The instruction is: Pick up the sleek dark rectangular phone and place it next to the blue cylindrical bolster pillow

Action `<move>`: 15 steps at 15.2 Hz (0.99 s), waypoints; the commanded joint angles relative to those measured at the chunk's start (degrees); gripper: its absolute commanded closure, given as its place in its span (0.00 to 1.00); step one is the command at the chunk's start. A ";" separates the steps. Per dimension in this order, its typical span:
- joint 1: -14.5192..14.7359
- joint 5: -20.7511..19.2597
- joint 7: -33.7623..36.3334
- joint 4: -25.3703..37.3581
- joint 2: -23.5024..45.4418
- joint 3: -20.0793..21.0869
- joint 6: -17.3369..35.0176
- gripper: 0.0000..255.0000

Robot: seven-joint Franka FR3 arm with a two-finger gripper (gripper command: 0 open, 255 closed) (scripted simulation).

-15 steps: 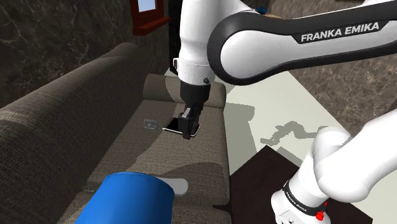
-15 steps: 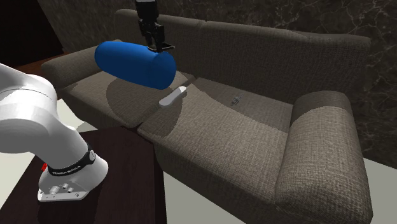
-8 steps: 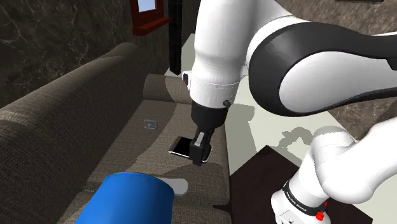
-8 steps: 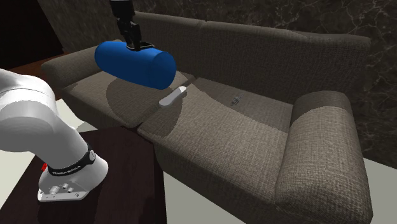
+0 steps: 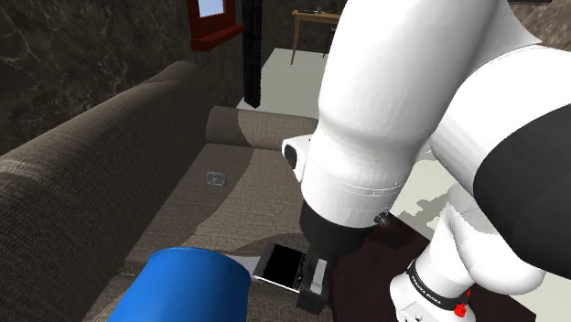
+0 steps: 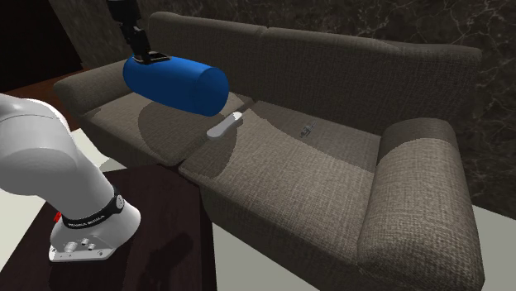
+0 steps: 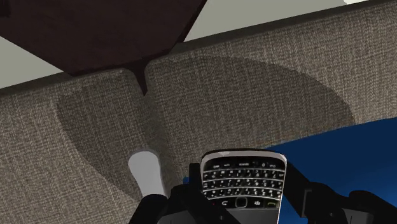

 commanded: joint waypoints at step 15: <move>5.47 8.22 16.60 2.53 -1.16 14.91 0.95 1.00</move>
